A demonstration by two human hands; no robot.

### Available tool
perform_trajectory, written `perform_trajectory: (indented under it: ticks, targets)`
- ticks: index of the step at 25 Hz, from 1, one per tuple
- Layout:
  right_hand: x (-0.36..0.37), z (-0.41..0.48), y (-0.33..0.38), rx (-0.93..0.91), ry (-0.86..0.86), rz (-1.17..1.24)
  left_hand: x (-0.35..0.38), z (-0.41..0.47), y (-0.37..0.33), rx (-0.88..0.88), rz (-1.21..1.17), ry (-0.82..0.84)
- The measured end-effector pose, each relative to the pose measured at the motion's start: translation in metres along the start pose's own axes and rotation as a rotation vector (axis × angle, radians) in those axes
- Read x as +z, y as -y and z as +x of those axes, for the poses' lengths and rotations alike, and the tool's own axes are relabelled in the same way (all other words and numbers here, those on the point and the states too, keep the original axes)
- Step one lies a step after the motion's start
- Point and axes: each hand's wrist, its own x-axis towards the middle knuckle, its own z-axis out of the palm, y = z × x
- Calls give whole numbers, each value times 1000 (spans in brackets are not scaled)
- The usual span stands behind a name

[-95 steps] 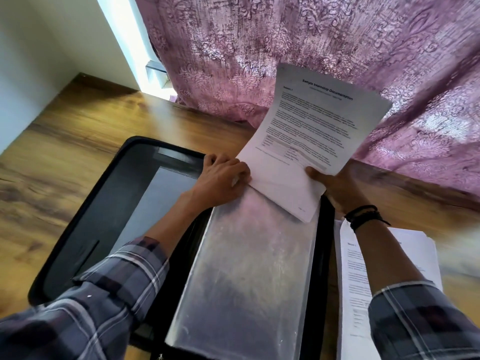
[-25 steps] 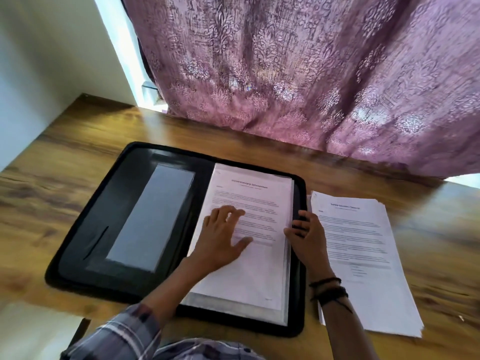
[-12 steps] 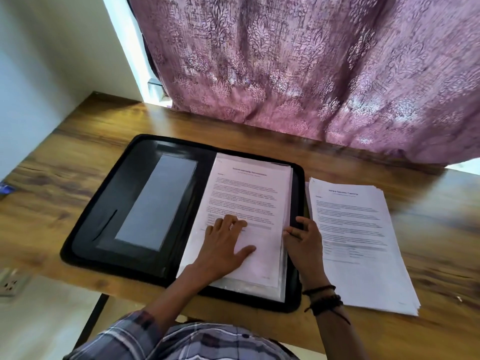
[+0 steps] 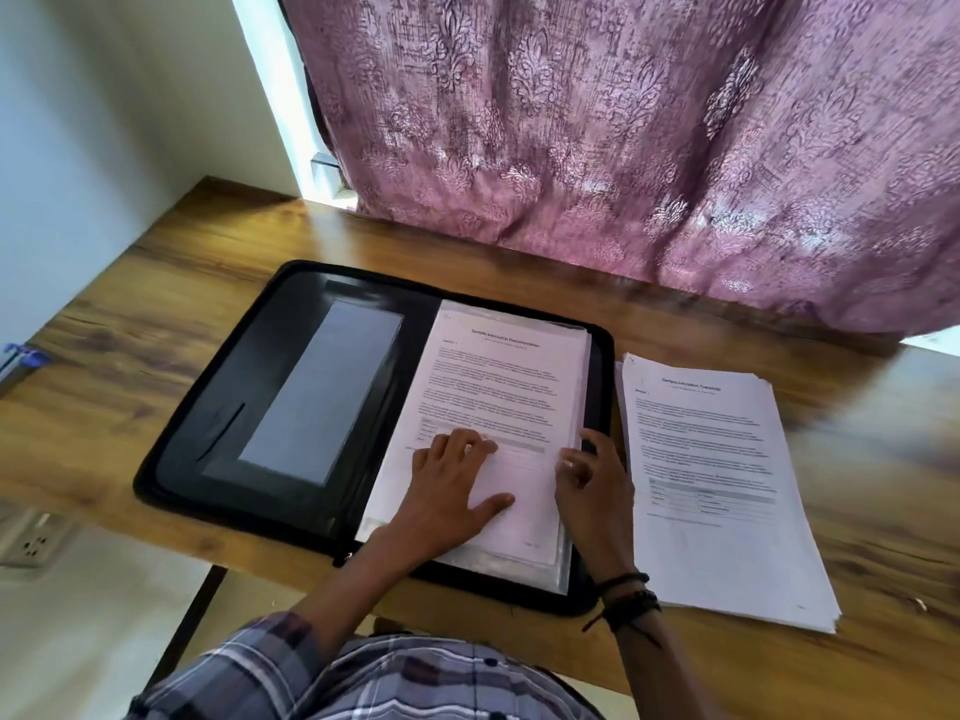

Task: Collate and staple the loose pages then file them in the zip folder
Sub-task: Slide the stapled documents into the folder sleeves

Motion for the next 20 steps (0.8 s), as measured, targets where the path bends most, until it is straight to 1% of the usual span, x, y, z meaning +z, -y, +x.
perform_trajectory:
  ticks: [2, 4, 7, 12, 15, 17, 18, 20]
  targets:
    - [1, 3, 0, 97, 0, 75, 3, 0, 1, 7, -1, -24]
    - [0, 5, 0, 156, -3, 105, 6, -1, 2, 12, -6, -47]
    - [-3, 8, 2, 187, 6, 118, 10, -4, 4, 21, -23, -82]
    - [-5, 5, -3, 250, 72, 279, 13, -5, 3, -10, -96, -103]
    - [-8, -3, -4, 262, 128, 323, 11, -5, 0, -49, -202, -120]
    - [-12, -7, -4, 268, 198, 348, 7, -3, -2, -106, -307, -143]
    - [-13, -9, -3, 250, 258, 367, 1, -2, -5, -152, -374, -146]
    - [-12, -15, 1, 142, 339, 359, -17, 4, -12, -224, -522, -125]
